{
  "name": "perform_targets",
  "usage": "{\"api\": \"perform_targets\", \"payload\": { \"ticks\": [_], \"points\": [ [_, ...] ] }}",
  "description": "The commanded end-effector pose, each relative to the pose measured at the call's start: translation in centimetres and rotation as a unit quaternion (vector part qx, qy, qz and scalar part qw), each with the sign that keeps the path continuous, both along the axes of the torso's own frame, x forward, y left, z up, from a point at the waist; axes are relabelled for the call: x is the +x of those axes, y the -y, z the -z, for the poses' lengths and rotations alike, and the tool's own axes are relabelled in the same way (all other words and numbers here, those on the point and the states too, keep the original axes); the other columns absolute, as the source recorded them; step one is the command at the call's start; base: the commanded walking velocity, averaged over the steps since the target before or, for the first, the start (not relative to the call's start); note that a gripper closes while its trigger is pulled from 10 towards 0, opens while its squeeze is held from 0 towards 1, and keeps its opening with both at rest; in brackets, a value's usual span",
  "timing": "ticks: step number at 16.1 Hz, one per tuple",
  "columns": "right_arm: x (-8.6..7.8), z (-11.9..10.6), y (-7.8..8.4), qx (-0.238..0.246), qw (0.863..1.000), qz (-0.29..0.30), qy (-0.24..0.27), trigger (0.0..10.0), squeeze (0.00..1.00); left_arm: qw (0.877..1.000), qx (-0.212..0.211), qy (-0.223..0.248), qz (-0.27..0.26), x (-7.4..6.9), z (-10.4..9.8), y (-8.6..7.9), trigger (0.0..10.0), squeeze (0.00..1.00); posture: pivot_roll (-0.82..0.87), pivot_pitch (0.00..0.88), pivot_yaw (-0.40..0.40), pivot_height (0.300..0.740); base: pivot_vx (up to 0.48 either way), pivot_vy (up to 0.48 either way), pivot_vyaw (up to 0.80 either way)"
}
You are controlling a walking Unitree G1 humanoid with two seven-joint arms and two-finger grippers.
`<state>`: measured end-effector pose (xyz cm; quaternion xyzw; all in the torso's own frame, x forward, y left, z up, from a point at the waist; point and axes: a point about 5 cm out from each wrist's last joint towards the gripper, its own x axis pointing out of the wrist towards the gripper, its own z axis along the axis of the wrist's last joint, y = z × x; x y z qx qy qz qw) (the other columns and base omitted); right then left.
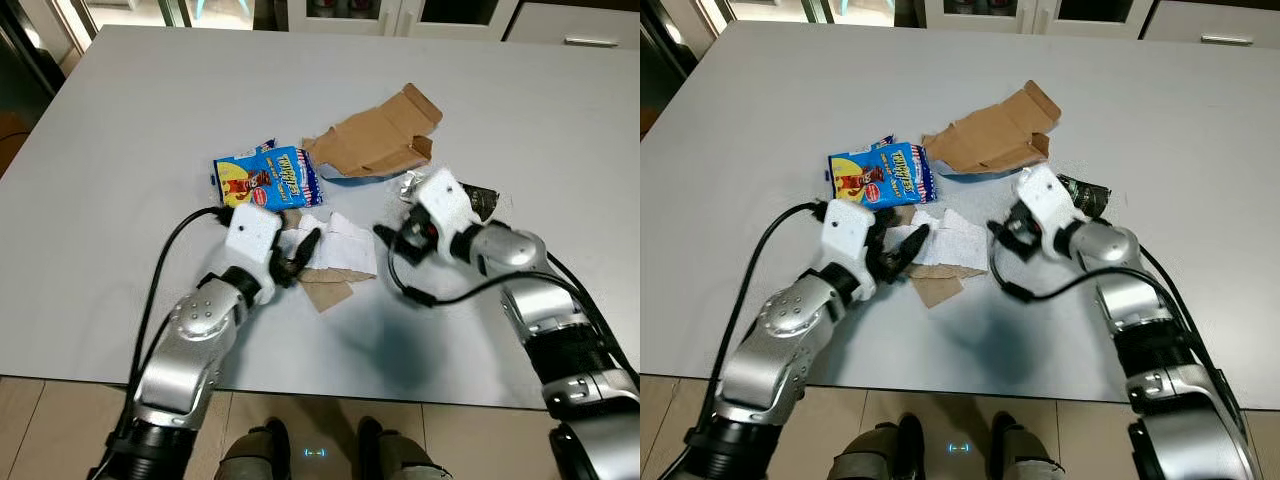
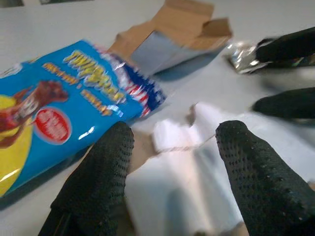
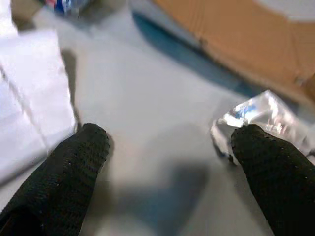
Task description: Picking trash to rubbish bin
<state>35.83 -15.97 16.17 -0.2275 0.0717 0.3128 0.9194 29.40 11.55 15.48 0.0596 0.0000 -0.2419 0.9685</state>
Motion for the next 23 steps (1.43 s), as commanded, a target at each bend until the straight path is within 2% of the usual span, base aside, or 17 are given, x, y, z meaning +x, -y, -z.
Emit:
{"api": "perform_targets", "payload": {
  "ticks": [1,5,6,7,10,13,16,21,23],
  "points": [
    [-0.1,0.5,0.6,-0.017,1.000,-0.006,-0.023,10.0,1.00,1.000,0.014,0.000,-0.013,-0.5,0.2,-0.8,10.0,0.00,-0.11,0.230,0.005,0.740,0.000,0.000,0.00],
    [-0.1,0.1,1.2,-0.027,0.999,-0.029,-0.036,10.0,1.00,0.999,0.034,-0.005,-0.010,-1.0,0.0,-1.5,10.0,0.00,-0.09,0.240,0.007,0.740,0.000,0.000,0.00],
    [-0.4,-0.1,1.2,-0.020,0.997,-0.058,-0.049,10.0,0.55,0.999,0.041,-0.013,-0.004,-1.1,0.4,-1.7,10.0,0.00,-0.09,0.243,0.005,0.740,0.000,0.000,0.00],
    [-0.6,-0.3,1.2,-0.012,0.995,-0.080,-0.059,10.0,0.00,0.999,0.045,-0.020,-0.003,-1.1,0.8,-2.0,10.0,0.00,-0.09,0.246,0.004,0.740,0.000,0.000,0.00],
    [-0.8,-0.6,1.2,-0.001,0.992,-0.103,-0.071,10.0,0.00,0.999,0.045,-0.027,0.001,-1.0,1.1,-1.9,10.0,0.00,-0.09,0.251,0.005,0.740,0.000,0.000,0.00],
    [-1.3,-0.4,0.2,0.011,0.988,-0.134,-0.077,10.0,0.00,0.999,0.040,-0.025,0.013,-0.7,1.4,-1.4,10.0,0.00,-0.09,0.254,0.004,0.740,0.000,0.000,0.00],
    [-1.5,-0.1,-1.2,0.019,0.986,-0.151,-0.073,10.0,0.00,0.999,0.034,-0.020,0.025,0.1,1.3,-0.2,10.0,0.00,-0.09,0.254,0.003,0.740,0.000,0.000,0.00],
    [-3.1,0.8,-4.3,0.043,0.974,-0.205,-0.086,10.0,0.00,0.999,0.018,-0.011,0.048,1.1,1.2,2.1,10.0,0.00,-0.10,0.250,0.002,0.740,0.000,0.000,0.00],
    [-3.6,0.9,-5.0,0.048,0.971,-0.217,-0.090,10.0,0.00,0.998,0.012,-0.009,0.054,1.3,1.2,2.7,10.0,0.00,-0.10,0.250,0.002,0.740,0.000,0.000,0.00]
  ]
}}
